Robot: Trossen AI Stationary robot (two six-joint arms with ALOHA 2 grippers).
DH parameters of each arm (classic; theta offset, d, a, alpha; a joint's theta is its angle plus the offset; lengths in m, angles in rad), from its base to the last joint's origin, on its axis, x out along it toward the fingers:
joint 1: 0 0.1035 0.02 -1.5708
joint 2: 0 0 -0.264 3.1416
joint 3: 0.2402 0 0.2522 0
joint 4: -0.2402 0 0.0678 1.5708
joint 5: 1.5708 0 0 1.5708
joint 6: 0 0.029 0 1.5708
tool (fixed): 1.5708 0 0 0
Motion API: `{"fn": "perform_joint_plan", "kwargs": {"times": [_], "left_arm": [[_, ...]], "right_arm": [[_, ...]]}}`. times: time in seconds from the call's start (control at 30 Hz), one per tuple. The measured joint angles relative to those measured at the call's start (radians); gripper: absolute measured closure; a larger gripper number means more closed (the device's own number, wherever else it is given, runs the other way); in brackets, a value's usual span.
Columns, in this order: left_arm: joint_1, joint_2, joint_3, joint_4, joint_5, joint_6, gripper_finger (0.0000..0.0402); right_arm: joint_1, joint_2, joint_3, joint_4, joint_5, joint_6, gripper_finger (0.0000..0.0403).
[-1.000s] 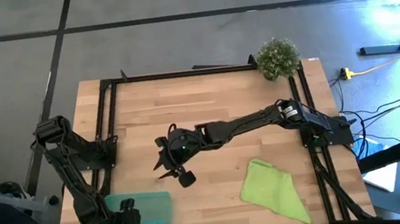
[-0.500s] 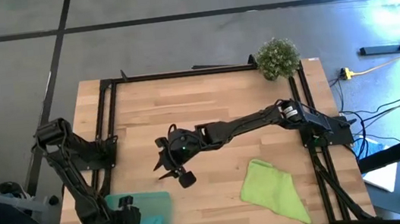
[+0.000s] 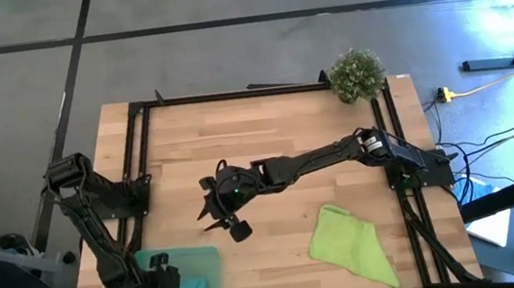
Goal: Roll microfiber towels into tight, uniform cylinder then place into a basket
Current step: Put the rolled teal blue microfiber towel into the bin
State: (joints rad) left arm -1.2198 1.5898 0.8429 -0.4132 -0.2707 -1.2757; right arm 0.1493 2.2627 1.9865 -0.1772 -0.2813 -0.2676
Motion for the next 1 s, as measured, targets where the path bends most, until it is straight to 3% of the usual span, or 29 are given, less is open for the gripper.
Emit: {"fn": "perform_joint_plan", "kwargs": {"times": [0.5,1.0], "left_arm": [[-0.005,0.05,0.0,0.012,0.066,0.005,0.0381],[-0.005,0.05,0.0,0.006,0.09,-0.005,0.0251]], "right_arm": [[0.0,0.0,0.0,0.0,0.0,0.0,0.024],[0.0,0.0,0.0,0.0,0.0,0.0,0.024]]}}
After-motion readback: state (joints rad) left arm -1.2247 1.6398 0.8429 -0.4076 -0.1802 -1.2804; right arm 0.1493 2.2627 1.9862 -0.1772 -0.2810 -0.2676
